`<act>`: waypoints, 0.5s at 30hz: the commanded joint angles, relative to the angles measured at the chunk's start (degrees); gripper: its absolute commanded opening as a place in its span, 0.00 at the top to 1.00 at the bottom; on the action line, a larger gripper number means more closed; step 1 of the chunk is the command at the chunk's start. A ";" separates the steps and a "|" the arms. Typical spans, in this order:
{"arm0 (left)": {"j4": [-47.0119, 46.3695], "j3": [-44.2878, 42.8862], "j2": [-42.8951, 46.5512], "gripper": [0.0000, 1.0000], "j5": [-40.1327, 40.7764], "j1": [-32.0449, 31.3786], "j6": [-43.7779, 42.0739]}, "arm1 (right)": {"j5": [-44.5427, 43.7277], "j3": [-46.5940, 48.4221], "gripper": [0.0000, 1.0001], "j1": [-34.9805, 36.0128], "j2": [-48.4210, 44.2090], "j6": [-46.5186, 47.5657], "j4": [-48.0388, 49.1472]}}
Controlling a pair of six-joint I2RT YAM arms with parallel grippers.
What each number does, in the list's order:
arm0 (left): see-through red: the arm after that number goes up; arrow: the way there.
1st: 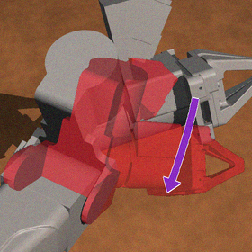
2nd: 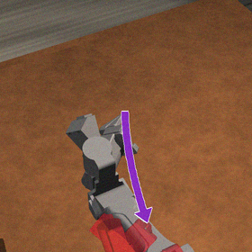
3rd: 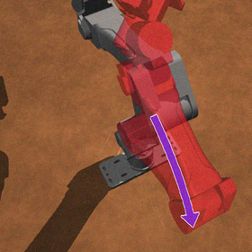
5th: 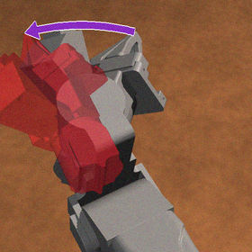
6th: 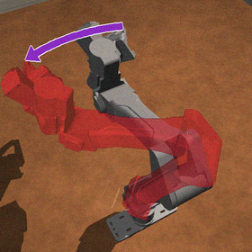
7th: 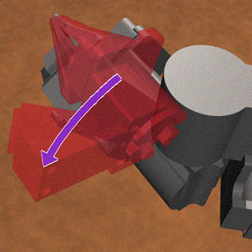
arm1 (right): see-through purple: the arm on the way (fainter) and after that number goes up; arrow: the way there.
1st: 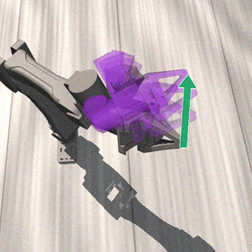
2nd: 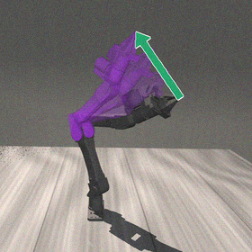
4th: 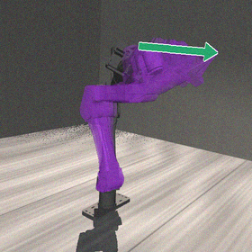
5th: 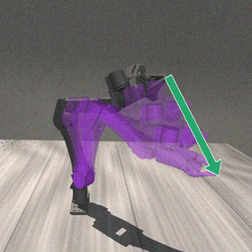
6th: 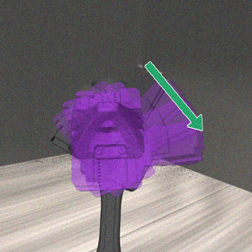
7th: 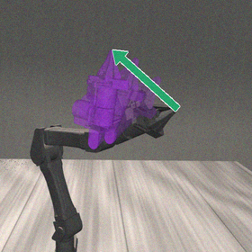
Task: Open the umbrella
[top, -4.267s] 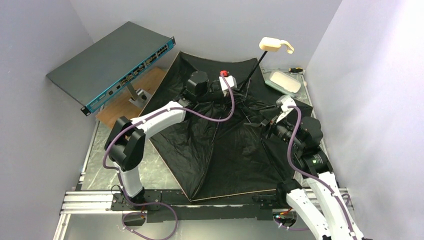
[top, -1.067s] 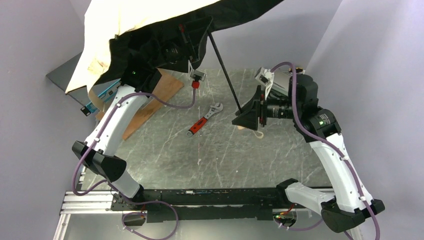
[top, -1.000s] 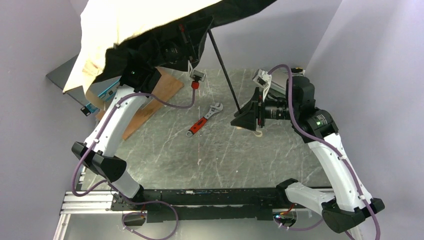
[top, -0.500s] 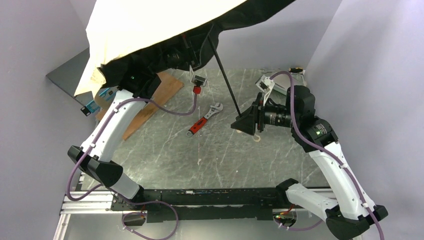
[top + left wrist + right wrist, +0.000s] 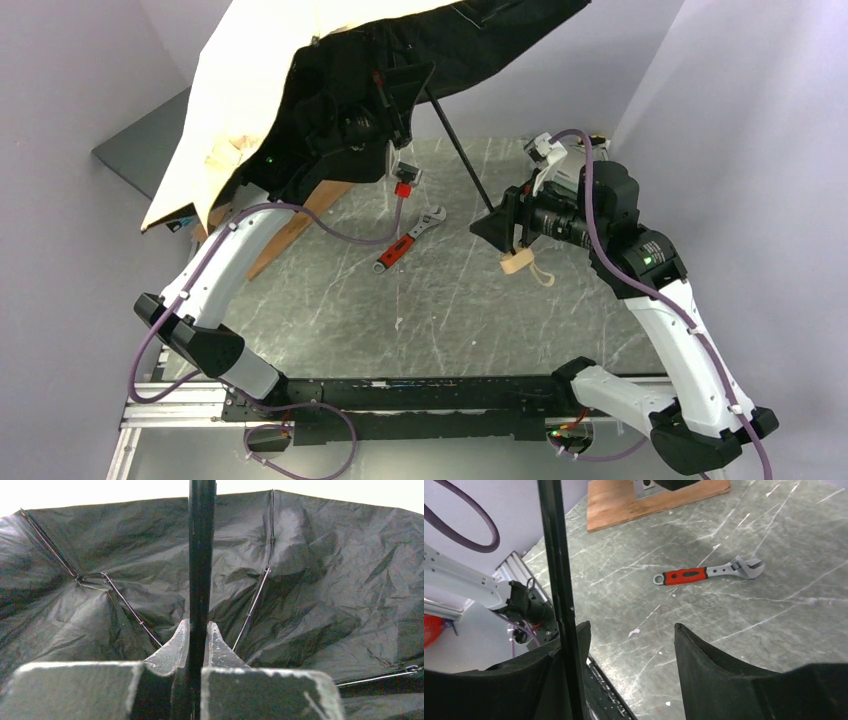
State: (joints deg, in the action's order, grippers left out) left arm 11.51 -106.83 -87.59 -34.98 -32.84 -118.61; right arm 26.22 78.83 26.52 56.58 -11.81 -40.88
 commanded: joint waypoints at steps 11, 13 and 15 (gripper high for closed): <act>5.04 -2.29 0.90 1.00 -0.90 -1.50 -38.51 | -13.78 9.53 0.56 7.17 4.60 21.30 -17.46; 4.19 -3.53 -0.21 1.00 0.82 -1.52 -37.94 | -15.17 9.61 0.59 8.10 4.92 22.51 -19.74; 2.95 -5.11 -1.54 1.00 2.78 -1.52 -37.40 | -16.49 8.44 0.63 8.88 4.73 22.99 -21.54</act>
State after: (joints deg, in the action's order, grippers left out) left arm 18.59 -106.91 -88.38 -32.73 -33.87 -118.61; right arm 15.97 86.70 34.26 61.21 6.09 -55.46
